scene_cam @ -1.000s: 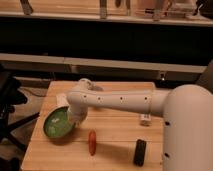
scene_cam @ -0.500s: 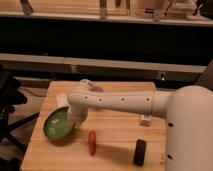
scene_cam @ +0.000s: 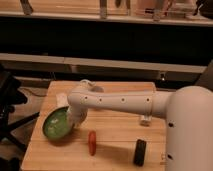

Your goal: Drag the ceramic bowl in a circle

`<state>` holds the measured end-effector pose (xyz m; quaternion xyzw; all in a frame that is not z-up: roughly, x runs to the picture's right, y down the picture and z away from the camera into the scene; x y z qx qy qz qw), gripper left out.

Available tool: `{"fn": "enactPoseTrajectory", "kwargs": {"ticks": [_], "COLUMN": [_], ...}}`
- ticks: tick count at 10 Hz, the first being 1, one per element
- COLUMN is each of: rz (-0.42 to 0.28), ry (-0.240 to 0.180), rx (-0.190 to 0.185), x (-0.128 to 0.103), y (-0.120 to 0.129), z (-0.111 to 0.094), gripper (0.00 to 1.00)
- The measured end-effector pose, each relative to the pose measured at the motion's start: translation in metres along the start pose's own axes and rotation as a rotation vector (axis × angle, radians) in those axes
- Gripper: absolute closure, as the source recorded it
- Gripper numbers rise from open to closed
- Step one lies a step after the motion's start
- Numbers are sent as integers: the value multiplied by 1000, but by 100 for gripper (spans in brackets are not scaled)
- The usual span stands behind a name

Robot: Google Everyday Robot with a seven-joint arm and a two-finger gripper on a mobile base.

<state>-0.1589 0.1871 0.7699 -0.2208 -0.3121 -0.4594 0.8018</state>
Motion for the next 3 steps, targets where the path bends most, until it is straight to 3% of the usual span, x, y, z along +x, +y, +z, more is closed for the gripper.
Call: {"fn": "enactPoseTrajectory", "kwargs": {"ticks": [3], "rz": [3], "ry": [-5], "rx": [11], "x": [0], "y": [4], "z": [-1], "gripper": [100]}}
